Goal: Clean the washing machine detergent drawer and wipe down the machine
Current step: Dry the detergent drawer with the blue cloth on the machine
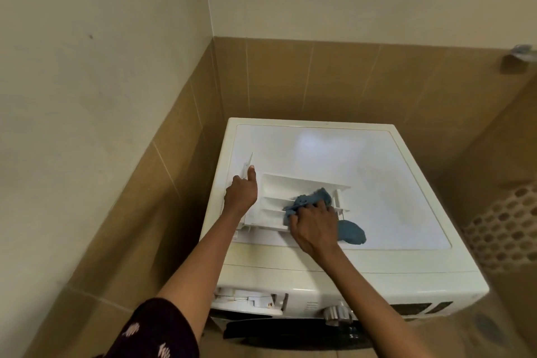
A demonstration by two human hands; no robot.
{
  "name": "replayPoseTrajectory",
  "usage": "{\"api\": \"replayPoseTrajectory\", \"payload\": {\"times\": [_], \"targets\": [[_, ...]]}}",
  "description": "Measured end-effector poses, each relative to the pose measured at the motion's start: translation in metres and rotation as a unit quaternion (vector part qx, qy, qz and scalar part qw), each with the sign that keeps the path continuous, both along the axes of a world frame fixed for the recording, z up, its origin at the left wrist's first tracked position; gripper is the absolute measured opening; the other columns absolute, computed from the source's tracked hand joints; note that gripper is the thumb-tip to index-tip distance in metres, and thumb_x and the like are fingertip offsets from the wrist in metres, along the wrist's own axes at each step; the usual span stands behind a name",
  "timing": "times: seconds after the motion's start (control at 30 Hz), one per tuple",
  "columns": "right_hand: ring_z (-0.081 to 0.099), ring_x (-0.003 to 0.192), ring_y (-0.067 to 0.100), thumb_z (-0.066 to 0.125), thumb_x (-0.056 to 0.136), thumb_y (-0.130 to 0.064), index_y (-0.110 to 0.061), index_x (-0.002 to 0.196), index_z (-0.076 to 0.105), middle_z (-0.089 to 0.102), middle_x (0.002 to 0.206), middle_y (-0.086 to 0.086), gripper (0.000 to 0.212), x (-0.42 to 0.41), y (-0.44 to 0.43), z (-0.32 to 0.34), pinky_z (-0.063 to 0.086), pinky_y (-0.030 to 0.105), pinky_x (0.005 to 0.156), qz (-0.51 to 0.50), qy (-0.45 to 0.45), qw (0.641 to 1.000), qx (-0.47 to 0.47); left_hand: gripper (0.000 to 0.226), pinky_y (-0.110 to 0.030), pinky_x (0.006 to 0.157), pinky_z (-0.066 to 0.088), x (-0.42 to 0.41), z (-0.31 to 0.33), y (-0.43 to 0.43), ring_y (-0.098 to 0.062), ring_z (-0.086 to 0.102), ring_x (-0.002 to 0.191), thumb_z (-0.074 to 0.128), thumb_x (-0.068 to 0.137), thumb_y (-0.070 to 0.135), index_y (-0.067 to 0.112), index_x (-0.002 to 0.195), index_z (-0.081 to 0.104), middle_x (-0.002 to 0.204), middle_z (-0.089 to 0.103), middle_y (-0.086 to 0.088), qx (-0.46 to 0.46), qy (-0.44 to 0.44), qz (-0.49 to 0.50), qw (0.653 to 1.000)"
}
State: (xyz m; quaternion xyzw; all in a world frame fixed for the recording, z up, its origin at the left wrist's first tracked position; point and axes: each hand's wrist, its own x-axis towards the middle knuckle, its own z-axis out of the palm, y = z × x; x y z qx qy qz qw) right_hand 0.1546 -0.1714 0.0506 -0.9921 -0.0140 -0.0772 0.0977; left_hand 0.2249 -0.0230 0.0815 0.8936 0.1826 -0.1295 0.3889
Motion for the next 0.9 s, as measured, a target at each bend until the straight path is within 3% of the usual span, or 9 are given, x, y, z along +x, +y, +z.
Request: {"api": "replayPoseTrajectory", "payload": {"times": [0.1,0.17,0.3,0.43,0.53,0.6,0.7,0.77,0.9], "targets": [[0.055,0.099,0.030,0.015,0.085,-0.037,-0.011,0.089,0.071,0.070,0.100,0.011,0.061,0.005,0.031,0.004,0.038,0.038,0.088,0.051,0.017,0.997,0.055,0.070,-0.041,0.103,0.036,0.000,0.000,-0.001,-0.036,0.044,0.127,0.016,0.097,0.053,-0.001,0.138,0.034,0.141,0.042,-0.021,0.007,0.000,0.002,1.000],[0.052,0.101,0.029,0.009,0.083,-0.041,-0.013,0.099,0.067,0.067,0.107,0.010,0.066,0.005,0.046,0.009,0.039,0.040,0.091,0.109,0.020,0.989,0.096,0.070,-0.041,0.105,0.036,0.002,-0.001,-0.001,-0.036,0.042,0.129,0.016,0.097,0.053,0.000,0.139,0.032,0.143,0.041,-0.021,0.008,0.002,0.004,1.000],[0.053,0.103,0.026,0.011,0.079,-0.043,-0.020,0.110,0.065,0.066,0.116,0.002,0.066,0.002,0.012,0.003,0.038,0.037,0.084,0.125,0.014,0.988,0.088,0.072,-0.042,0.104,0.038,0.002,-0.001,0.002,-0.035,0.045,0.126,0.016,0.096,0.055,0.000,0.138,0.033,0.140,0.044,-0.021,0.000,0.009,0.010,1.000],[0.054,0.094,0.025,0.019,0.081,-0.040,-0.018,0.094,0.070,0.069,0.096,0.001,0.057,-0.005,-0.034,-0.009,0.032,0.028,0.069,0.066,0.005,0.989,0.132,0.072,-0.041,0.100,0.042,-0.001,-0.002,-0.001,-0.034,0.049,0.121,0.016,0.096,0.055,-0.001,0.136,0.035,0.137,0.047,-0.021,-0.011,0.003,-0.005,1.000],[0.059,0.080,0.025,0.036,0.076,-0.016,-0.017,0.078,0.073,0.068,0.079,-0.002,0.037,-0.003,-0.031,-0.003,0.039,0.028,0.068,-0.049,-0.055,0.934,0.348,0.071,-0.040,0.102,0.041,-0.001,-0.001,-0.004,-0.034,0.048,0.123,0.016,0.096,0.054,-0.001,0.137,0.034,0.139,0.044,-0.020,-0.012,0.001,-0.013,1.000],[0.058,0.078,0.015,0.039,0.075,-0.011,-0.016,0.080,0.074,0.065,0.077,-0.009,0.036,-0.003,-0.023,0.009,0.043,0.023,0.072,-0.077,-0.115,0.899,0.416,0.072,-0.041,0.104,0.039,-0.001,-0.001,-0.003,-0.035,0.047,0.125,0.016,0.096,0.054,-0.001,0.138,0.034,0.140,0.043,-0.021,-0.010,0.000,-0.010,1.000],[0.055,0.074,0.002,0.044,0.077,-0.007,-0.010,0.092,0.073,0.067,0.082,-0.007,0.033,-0.010,0.013,0.020,0.041,0.009,0.070,0.076,-0.035,0.926,0.369,0.071,-0.041,0.105,0.036,-0.001,-0.001,-0.002,-0.035,0.043,0.128,0.016,0.097,0.054,-0.001,0.139,0.032,0.143,0.040,-0.021,-0.005,0.003,-0.006,1.000],[0.063,0.077,0.014,0.048,0.079,-0.006,-0.009,0.095,0.071,0.071,0.088,0.003,0.027,-0.014,0.034,0.011,0.045,0.017,0.072,0.155,0.013,0.942,0.296,0.071,-0.041,0.106,0.034,-0.001,-0.001,-0.003,-0.035,0.041,0.130,0.016,0.097,0.054,-0.001,0.140,0.031,0.144,0.039,-0.021,-0.001,0.006,-0.006,1.000],[0.058,0.081,0.018,0.045,0.084,-0.027,-0.017,0.093,0.067,0.070,0.083,0.003,0.025,-0.010,0.028,0.000,0.032,0.028,0.078,0.141,-0.004,0.973,0.182,0.073,-0.042,0.107,0.035,0.000,0.000,-0.003,-0.035,0.042,0.129,0.015,0.096,0.055,0.000,0.140,0.031,0.143,0.040,-0.021,-0.007,0.008,-0.002,1.000]]}}
